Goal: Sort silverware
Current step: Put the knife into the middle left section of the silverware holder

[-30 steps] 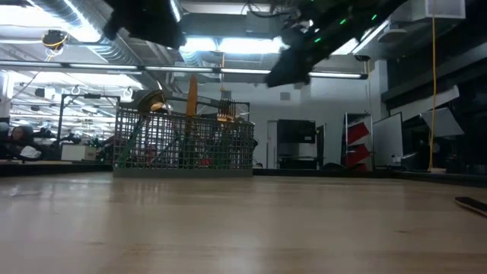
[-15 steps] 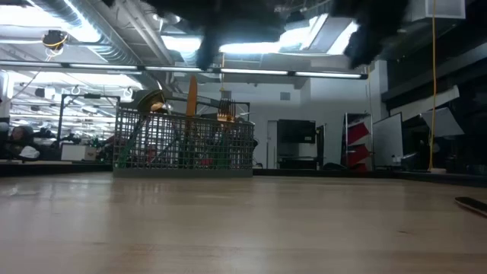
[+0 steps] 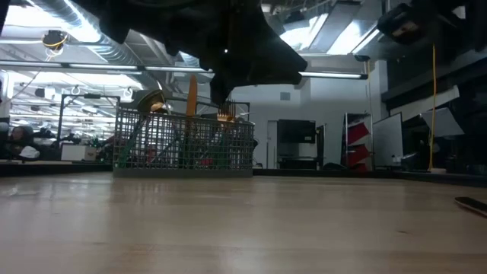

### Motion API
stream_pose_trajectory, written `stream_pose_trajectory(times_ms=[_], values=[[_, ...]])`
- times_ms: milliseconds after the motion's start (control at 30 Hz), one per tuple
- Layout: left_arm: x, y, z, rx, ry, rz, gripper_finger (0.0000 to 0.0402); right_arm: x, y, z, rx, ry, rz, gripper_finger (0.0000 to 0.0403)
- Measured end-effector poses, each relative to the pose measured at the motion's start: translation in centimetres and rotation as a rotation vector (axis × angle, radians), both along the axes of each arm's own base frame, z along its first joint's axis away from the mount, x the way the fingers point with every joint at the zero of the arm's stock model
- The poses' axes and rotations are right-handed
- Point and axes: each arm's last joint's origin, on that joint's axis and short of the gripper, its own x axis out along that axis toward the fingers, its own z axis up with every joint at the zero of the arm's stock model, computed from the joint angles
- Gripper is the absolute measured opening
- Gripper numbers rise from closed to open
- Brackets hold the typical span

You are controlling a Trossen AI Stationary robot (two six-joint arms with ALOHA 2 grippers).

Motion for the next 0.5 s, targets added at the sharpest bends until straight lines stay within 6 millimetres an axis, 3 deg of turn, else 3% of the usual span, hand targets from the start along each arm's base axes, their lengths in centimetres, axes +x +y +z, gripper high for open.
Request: stream_pose_trajectory(times_ms=[300,500], values=[[0.0,0.0,0.0,0.002,0.006,0.000,0.0073,2.5,5.2,-5.7,-0.112,0.001,0.248,0.0122],[0.0,0.0,-0.1,0.002,0.007,0.000,0.0073,4.3,6.4,-9.3,-0.146,0.005,0.315,0.0122]])
